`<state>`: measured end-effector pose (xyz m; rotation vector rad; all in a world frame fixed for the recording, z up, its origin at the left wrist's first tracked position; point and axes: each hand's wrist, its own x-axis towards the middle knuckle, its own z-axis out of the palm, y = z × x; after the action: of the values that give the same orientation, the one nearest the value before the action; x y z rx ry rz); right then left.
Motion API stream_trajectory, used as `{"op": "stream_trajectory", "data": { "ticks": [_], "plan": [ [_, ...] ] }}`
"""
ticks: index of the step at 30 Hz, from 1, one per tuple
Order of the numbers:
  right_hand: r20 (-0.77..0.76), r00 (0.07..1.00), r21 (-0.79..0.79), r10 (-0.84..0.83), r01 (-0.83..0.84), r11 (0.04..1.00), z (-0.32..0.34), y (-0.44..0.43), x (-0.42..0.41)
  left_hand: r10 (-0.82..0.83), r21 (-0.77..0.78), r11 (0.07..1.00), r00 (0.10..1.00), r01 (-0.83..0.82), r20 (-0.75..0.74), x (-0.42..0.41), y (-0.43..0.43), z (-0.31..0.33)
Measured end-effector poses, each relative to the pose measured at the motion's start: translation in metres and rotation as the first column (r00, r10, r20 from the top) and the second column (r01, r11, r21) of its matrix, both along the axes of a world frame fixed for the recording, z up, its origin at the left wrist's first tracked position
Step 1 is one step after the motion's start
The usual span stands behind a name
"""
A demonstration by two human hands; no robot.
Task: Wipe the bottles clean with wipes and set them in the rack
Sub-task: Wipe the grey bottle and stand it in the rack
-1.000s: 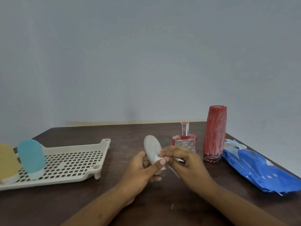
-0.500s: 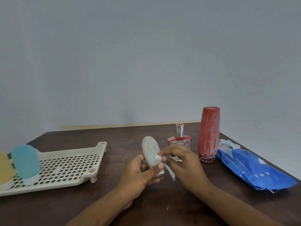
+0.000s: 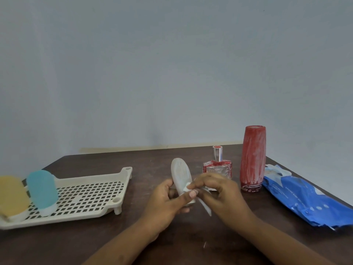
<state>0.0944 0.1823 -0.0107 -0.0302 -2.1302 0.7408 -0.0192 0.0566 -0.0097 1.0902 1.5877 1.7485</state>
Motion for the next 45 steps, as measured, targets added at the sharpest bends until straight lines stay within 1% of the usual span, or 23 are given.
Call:
{"op": "stream_trajectory", "data": {
  "ticks": [3, 6, 9, 12, 15, 18, 20, 24, 26, 29, 33, 35, 39, 43, 45],
  "plan": [
    [0.016, 0.999, 0.0, -0.034, 0.034, 0.999, 0.001, 0.003, 0.0, 0.001, -0.005, 1.0, 1.0, -0.001, 0.004, 0.0, 0.0, -0.001],
    [-0.016, 0.998, -0.005, -0.069, 0.068, 0.998, 0.0, 0.003, -0.001, -0.004, -0.02, 1.0, 1.0, 0.004, -0.019, 0.003, 0.001, -0.002],
    [-0.006, 1.0, 0.009, 0.006, -0.006, 1.0, 0.001, -0.001, 0.0, 0.022, -0.032, 0.999, 0.998, -0.024, -0.05, 0.001, 0.0, -0.001],
    [0.04, 0.996, 0.062, 0.081, -0.083, 0.995, 0.004, -0.002, 0.003, 0.047, -0.051, 0.997, 0.991, -0.054, -0.124, -0.001, -0.002, 0.0],
    [0.062, 0.997, 0.081, 0.048, -0.053, 0.995, 0.005, 0.003, 0.003, 0.066, -0.069, 0.995, 0.987, -0.077, -0.145, -0.001, -0.002, -0.001],
    [-0.008, 1.0, 0.081, -0.019, 0.019, 0.997, 0.002, 0.003, 0.0, 0.056, -0.08, 0.995, 0.993, -0.065, -0.104, 0.0, 0.0, -0.003],
    [-0.023, 1.0, 0.091, 0.0, 0.002, 0.996, 0.002, 0.001, -0.001, 0.044, -0.07, 0.996, 0.994, -0.05, -0.098, 0.0, 0.001, -0.004],
    [0.048, 0.996, 0.138, 0.07, -0.076, 0.988, 0.005, -0.001, 0.001, 0.067, -0.082, 0.993, 0.988, -0.079, -0.136, -0.007, -0.001, -0.006],
    [0.051, 0.996, 0.143, 0.079, -0.086, 0.986, 0.007, 0.0, 0.001, 0.071, -0.091, 0.992, 0.985, -0.086, -0.156, -0.009, -0.001, -0.006],
    [0.049, 0.996, 0.214, 0.077, -0.086, 0.973, 0.007, 0.0, 0.001, 0.067, -0.103, 0.991, 0.979, -0.088, -0.194, -0.008, -0.001, -0.004],
    [0.117, 0.991, 0.355, 0.059, -0.097, 0.93, 0.005, 0.0, 0.003, 0.048, -0.119, 0.99, 0.968, -0.079, -0.245, -0.008, 0.0, -0.007],
    [0.126, 0.991, 0.414, 0.035, -0.085, 0.906, 0.005, -0.001, 0.002, 0.05, -0.129, 0.988, 0.967, -0.084, -0.25, -0.009, 0.0, -0.008],
    [0.084, 0.996, 0.487, 0.004, -0.045, 0.872, 0.007, -0.003, 0.003, -0.022, -0.143, 0.99, 0.964, -0.016, -0.265, -0.005, -0.001, -0.006],
    [0.002, 0.998, 0.523, -0.066, 0.056, 0.851, 0.007, -0.001, 0.002, -0.079, -0.119, 0.992, 0.957, 0.048, -0.279, 0.003, 0.001, -0.008],
    [-0.032, 0.994, 0.512, -0.108, 0.109, 0.852, 0.006, 0.002, 0.001, -0.091, -0.109, 0.992, 0.956, 0.062, -0.279, 0.005, 0.003, -0.009]
  ]
}}
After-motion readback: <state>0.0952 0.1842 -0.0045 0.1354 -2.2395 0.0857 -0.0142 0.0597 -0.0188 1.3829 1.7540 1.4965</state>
